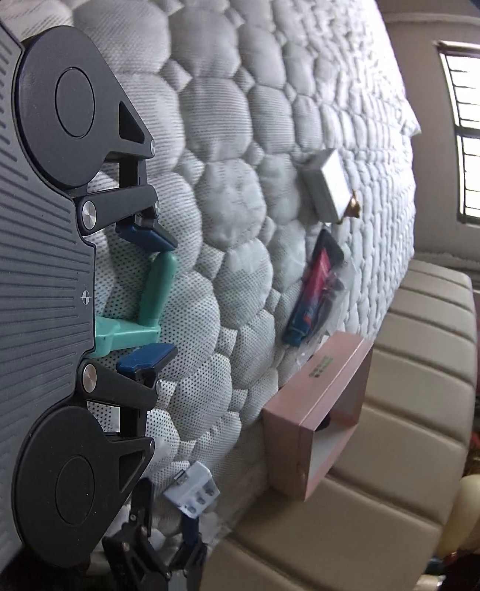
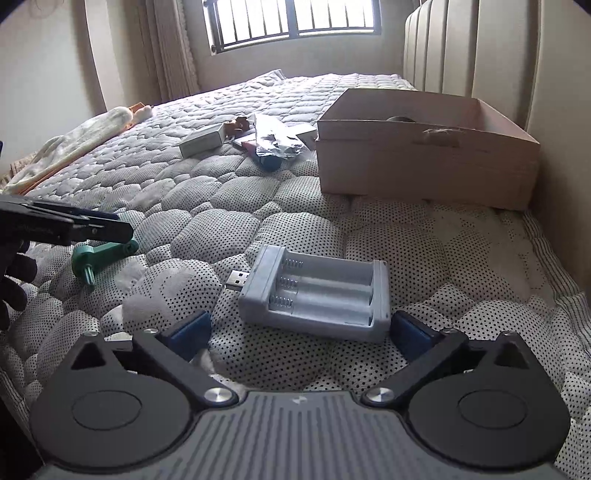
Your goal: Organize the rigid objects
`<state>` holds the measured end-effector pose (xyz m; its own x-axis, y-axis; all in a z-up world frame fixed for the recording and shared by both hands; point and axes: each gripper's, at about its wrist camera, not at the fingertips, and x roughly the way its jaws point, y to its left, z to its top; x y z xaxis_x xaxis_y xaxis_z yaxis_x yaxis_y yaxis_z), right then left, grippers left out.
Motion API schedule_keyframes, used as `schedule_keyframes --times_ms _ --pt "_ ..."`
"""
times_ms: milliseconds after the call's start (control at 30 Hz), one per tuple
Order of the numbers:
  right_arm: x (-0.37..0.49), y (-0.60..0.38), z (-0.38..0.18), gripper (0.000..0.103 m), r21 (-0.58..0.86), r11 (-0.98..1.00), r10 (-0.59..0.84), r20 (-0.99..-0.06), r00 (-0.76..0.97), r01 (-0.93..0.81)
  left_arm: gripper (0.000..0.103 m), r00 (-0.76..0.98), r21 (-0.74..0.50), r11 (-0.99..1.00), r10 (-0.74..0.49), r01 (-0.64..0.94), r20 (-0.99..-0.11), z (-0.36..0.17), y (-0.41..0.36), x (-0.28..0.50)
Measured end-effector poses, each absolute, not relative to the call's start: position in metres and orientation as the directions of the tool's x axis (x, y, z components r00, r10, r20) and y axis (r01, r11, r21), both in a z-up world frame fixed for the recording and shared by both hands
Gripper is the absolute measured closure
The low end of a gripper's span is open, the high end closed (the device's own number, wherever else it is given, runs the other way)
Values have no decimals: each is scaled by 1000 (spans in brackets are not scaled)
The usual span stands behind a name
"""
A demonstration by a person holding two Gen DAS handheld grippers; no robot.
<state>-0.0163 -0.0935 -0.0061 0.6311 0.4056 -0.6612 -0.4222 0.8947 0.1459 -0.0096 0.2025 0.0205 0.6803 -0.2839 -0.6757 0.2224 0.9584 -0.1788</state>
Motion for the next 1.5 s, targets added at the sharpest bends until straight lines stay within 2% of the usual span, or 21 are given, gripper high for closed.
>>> schedule_keyframes --times_ms 133,400,667,900,1067,1167,1367,1500 --pt "-18 -92 -7 0 129 896 398 -661 637 -425 44 673 -192 947 -317 256 -668 19 202 -14" --pt "-19 -91 -7 0 118 896 392 -661 640 -427 43 680 16 949 -213 314 -702 17 175 -23" --pt "-19 -90 -6 0 110 895 390 -661 641 -432 43 698 29 968 -160 251 -698 19 176 -11" --pt "-19 -91 -6 0 113 895 394 -658 642 -432 42 702 53 964 -152 261 -696 18 176 0" --pt "-19 -91 -6 0 114 894 394 -657 642 -433 42 718 127 959 -99 255 -689 17 176 -2" --pt "-19 -91 -6 0 113 894 394 -657 643 -433 42 717 109 963 -106 247 -689 15 179 -3" --pt "-19 -91 -4 0 109 894 394 -656 644 -435 46 715 111 957 -119 267 -689 15 172 -4" --pt "-19 -89 6 0 98 903 378 -646 663 -418 59 729 79 961 -145 264 -669 14 171 -6"
